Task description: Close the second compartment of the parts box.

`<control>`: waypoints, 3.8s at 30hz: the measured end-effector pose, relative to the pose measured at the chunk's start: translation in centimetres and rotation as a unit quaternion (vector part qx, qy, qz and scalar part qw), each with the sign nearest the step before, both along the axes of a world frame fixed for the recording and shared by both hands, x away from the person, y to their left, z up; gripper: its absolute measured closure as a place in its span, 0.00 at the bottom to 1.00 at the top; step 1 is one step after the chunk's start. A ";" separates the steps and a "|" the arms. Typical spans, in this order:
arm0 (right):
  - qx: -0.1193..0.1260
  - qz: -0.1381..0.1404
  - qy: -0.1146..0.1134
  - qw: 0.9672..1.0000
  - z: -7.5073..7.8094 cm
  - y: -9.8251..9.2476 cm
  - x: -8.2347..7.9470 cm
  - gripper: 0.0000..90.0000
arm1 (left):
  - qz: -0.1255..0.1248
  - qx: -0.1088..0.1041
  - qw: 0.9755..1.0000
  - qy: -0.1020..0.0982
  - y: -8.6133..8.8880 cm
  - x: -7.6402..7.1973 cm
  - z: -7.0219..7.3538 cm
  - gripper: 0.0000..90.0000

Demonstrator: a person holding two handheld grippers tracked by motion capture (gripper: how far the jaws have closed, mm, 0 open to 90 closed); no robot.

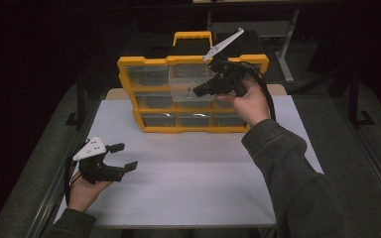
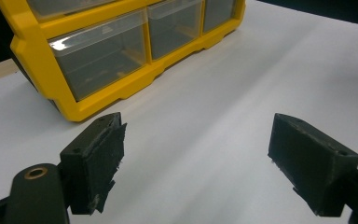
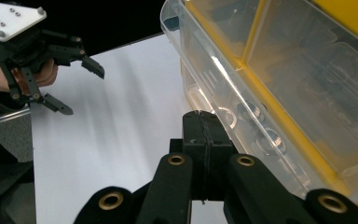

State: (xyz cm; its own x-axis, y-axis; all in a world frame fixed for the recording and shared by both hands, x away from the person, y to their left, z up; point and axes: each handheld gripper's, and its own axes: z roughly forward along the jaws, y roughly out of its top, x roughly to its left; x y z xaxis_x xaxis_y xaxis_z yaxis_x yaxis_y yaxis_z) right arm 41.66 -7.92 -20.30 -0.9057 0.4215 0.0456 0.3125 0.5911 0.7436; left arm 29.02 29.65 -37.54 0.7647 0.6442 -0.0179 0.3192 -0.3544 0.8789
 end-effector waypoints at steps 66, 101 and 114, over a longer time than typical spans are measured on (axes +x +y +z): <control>0.036 -0.049 -0.001 0.998 -1.0 -0.6 3.9 0.91 | -0.001 0.000 1.000 0.007 -0.1 0.3 -0.4 0.20; 0.090 -0.048 0.012 0.995 -7.5 -4.8 -0.4 0.55 | -0.002 0.006 1.000 0.022 -0.4 0.4 -0.7 0.19; 0.095 -0.064 0.012 0.993 -9.1 -6.9 -1.8 0.51 | -0.002 0.005 1.000 0.025 -0.4 0.5 -0.8 0.19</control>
